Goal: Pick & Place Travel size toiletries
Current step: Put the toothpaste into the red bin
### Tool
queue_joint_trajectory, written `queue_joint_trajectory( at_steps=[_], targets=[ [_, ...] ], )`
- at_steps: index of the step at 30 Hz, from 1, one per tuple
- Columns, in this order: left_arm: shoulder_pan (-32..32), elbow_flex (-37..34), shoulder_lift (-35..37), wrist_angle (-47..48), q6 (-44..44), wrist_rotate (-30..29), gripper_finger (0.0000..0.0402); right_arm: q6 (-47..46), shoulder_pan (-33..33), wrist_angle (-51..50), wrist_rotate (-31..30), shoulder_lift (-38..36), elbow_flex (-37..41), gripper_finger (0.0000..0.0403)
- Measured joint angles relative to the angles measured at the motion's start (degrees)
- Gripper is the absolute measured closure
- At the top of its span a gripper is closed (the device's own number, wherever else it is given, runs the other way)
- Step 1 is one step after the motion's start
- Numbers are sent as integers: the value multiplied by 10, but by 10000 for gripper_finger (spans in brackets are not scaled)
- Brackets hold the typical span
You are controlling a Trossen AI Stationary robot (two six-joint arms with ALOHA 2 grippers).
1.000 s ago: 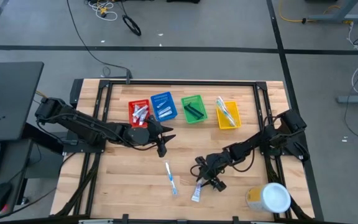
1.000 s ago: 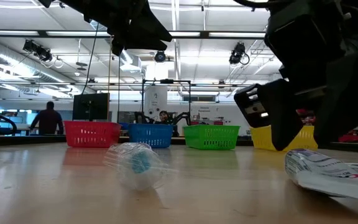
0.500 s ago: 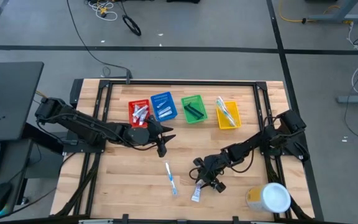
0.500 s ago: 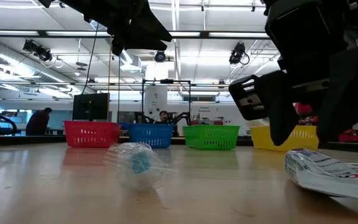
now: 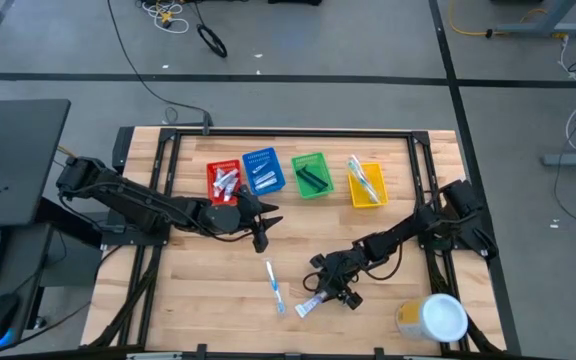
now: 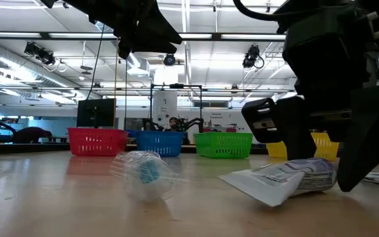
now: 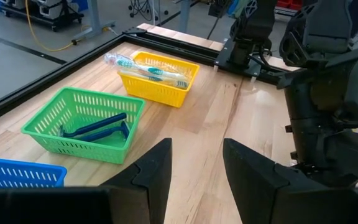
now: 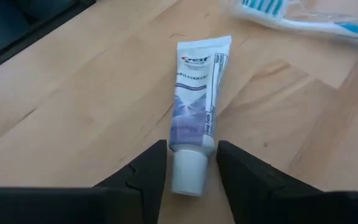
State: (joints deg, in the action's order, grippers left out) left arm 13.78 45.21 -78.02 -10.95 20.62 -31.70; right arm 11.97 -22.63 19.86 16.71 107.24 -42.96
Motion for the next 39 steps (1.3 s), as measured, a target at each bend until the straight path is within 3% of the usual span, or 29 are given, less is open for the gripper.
queue_joint_trajectory(
  at_steps=[7,11,15,24,27,31,39],
  targets=[
    [0,0,0,1,0,1,248,-10,0,16,-12,2,0,251],
    [0,0,0,1,0,14,248,-27,-1,16,-12,2,0,276],
    [0,0,0,1,-1,59,248,-45,-1,20,-12,2,0,299],
    [0,0,0,1,59,168,248,-65,-1,38,-21,-2,1,304],
    [0,0,0,2,80,204,248,-26,-2,34,-83,-26,1,305],
    [0,0,0,13,106,206,248,59,1,33,-205,-64,1,305],
    [0,1,0,85,226,161,248,191,7,73,-539,-104,1,305]
  ],
)
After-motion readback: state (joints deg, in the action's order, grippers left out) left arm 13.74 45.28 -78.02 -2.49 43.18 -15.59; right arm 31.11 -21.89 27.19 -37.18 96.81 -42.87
